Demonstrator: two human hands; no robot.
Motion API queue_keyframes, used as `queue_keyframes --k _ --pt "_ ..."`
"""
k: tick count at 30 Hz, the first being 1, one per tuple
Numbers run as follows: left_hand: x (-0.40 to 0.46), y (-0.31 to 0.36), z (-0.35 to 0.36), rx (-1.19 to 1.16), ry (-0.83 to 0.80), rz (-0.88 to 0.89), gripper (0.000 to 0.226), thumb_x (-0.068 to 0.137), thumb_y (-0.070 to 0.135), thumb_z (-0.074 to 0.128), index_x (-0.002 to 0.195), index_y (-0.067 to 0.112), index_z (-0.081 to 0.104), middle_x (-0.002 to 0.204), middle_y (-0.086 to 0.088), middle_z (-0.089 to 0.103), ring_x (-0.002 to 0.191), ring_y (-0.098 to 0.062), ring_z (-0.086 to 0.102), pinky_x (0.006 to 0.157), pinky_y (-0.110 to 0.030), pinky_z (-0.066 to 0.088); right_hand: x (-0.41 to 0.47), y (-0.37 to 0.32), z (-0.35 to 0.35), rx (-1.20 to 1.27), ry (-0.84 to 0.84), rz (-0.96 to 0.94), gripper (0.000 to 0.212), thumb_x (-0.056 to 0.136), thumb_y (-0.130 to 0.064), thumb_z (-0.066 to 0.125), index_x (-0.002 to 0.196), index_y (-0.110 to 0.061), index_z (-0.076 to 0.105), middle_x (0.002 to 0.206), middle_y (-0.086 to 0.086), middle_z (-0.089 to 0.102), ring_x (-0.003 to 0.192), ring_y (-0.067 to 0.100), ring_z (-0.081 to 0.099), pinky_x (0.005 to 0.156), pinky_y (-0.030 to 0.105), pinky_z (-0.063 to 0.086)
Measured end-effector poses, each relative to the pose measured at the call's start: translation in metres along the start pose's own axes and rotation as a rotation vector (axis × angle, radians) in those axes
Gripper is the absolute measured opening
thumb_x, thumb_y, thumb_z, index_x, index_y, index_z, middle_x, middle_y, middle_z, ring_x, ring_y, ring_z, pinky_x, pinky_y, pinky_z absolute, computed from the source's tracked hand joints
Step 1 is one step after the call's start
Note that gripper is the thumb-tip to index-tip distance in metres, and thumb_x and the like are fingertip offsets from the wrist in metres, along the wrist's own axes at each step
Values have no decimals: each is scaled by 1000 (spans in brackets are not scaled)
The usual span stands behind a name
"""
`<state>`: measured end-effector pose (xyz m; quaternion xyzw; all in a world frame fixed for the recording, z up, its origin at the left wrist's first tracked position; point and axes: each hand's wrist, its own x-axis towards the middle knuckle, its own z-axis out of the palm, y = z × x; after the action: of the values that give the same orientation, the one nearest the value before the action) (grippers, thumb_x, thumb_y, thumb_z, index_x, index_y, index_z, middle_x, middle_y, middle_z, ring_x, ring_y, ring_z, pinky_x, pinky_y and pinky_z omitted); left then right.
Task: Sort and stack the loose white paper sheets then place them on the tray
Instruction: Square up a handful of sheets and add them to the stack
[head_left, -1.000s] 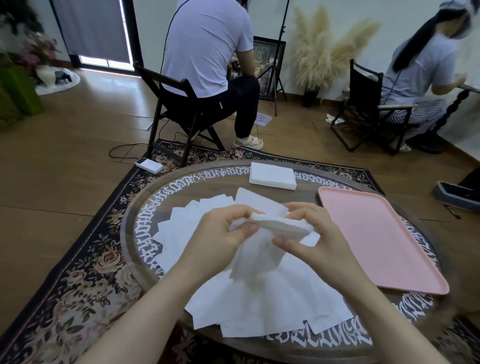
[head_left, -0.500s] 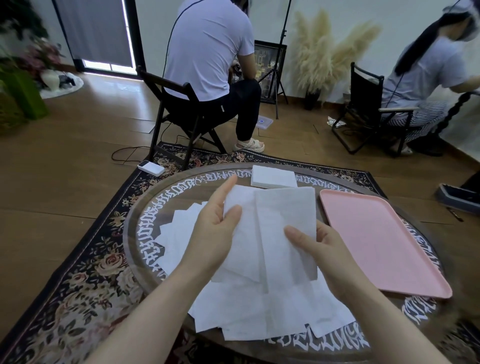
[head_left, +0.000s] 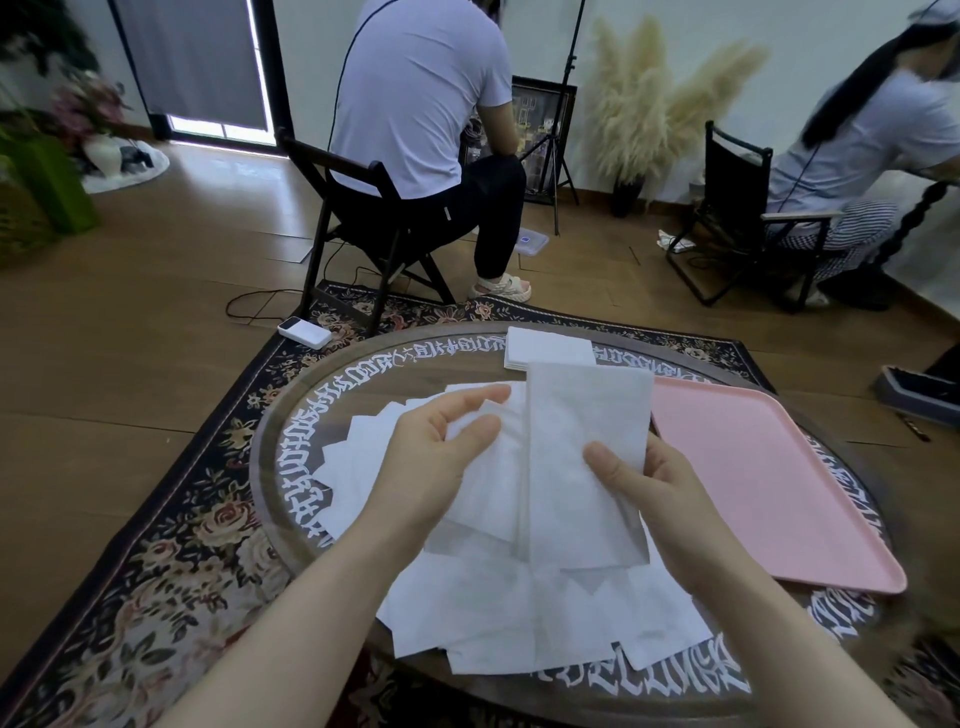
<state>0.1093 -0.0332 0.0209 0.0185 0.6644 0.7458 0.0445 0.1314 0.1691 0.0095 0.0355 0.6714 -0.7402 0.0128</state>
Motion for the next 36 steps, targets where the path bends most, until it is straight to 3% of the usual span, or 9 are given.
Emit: queue_keyframes --k 3,6,12,17,21,27,29,32,36 --pt "1 0 -1 -18 13 -16 17 94 18 63 93 26 78 106 -7 74 103 -31 67 98 -50 48 2 -1 -2 41 26 2 38 78 -23 66 114 -9 66 104 6 76 90 20 74 66 23 58" --pt "1 0 -2 -29 28 -25 17 95 19 62 89 21 77 97 -10 75 87 -25 67 81 -42 54 2 -2 -3 13 71 -47 35 78 -24 65 111 -11 67 100 3 77 86 17 74 64 21 56" --pt "7 1 -9 65 230 -11 22 99 14 55 92 22 74 103 0 71 94 -17 61 86 -34 49 2 -10 -13 -121 387 -358 5 93 -13 63 95 -16 66 82 -9 75 72 9 70 55 24 55" --pt "3 -2 -5 132 -27 -282 23 97 24 59 83 18 76 99 -6 73 91 -22 63 79 -31 46 -9 -4 4 -361 24 -409 20 88 -4 64 88 -24 68 78 -17 74 69 -3 68 59 14 51" --pt "0 0 0 2 -125 -346 32 98 33 55 73 16 67 69 -1 61 58 -15 55 50 -19 39 -11 2 12 -609 -158 -446 12 90 -19 64 93 -10 71 91 1 71 86 19 66 75 35 52" --pt "1 -4 1 -140 -78 -285 8 86 8 70 94 8 73 98 -10 75 83 -27 67 80 -38 52 -13 1 11 -559 -246 -399 22 84 -24 63 94 -5 71 90 -1 67 87 16 63 74 25 47" --pt "1 -6 2 -109 -6 -214 17 87 -1 67 100 7 73 93 -8 77 78 -21 71 70 -30 56 -13 4 9 -506 -259 -352 21 81 -25 64 93 -10 73 92 -1 71 89 15 66 75 25 51" --pt "3 -5 0 -80 70 -99 17 93 3 61 99 12 75 91 -1 78 78 -15 72 67 -26 54 -12 -1 6 -226 -215 -246 11 81 -18 69 83 -22 79 89 -2 77 82 11 72 68 21 55" --pt "8 -4 -5 -45 125 -12 17 97 12 58 93 15 75 92 0 77 87 -18 71 81 -33 54 -3 -12 -11 143 -67 -215 16 79 -9 65 93 -9 74 85 6 76 76 21 72 68 30 58"
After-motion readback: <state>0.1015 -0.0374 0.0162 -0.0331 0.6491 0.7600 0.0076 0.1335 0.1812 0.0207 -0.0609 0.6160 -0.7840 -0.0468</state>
